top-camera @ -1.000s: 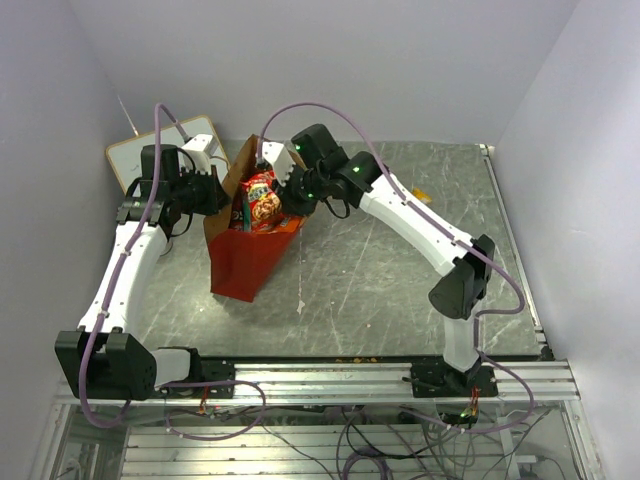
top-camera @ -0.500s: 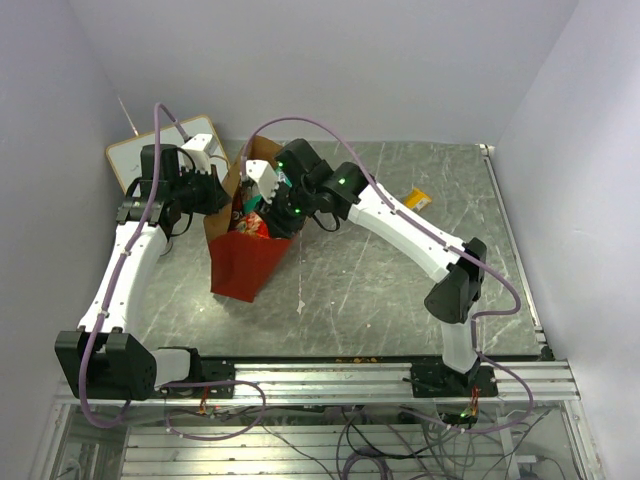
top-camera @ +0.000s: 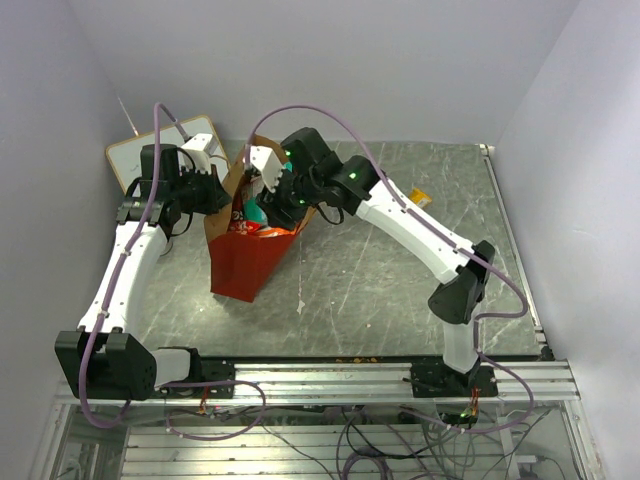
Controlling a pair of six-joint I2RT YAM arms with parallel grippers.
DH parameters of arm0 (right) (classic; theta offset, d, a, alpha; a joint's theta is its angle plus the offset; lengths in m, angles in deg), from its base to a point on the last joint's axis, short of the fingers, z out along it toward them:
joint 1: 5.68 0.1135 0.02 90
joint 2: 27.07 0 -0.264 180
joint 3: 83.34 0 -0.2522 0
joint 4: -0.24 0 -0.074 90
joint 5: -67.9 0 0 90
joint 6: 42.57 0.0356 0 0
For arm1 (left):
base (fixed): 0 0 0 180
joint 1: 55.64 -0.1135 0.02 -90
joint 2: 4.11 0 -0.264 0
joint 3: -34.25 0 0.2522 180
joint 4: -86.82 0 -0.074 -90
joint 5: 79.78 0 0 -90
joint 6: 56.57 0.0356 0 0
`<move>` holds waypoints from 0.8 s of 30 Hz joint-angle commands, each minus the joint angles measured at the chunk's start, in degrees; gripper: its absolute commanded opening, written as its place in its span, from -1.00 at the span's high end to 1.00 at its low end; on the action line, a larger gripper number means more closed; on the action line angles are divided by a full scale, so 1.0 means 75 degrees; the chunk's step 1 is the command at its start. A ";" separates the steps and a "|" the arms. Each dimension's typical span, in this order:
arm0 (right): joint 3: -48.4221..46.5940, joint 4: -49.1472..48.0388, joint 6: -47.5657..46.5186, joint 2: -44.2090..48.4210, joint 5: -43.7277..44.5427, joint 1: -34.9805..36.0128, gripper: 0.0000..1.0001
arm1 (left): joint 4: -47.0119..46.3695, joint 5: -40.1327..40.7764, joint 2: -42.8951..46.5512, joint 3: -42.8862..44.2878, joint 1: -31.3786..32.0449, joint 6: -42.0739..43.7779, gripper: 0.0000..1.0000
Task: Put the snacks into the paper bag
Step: Place the snack in the paper bag, then pick up the snack from the center of the board.
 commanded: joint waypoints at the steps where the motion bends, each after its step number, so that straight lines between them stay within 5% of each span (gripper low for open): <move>1: -0.0290 -0.0497 -0.0348 0.0667 0.0156 -0.0106 -0.01 | -0.0752 -0.0349 0.0195 0.0033 0.0065 -0.0020 0.86; 15: -0.1165 -0.0603 0.0164 0.1074 -0.0237 -0.2031 -0.04 | -0.0776 -0.0418 0.0207 -0.0001 0.0065 -0.0019 0.86; 24: 0.1163 -0.2033 0.0839 0.1776 -0.0632 -0.4793 -0.04 | -0.0805 -0.0515 0.0177 -0.0030 0.0071 0.0005 0.86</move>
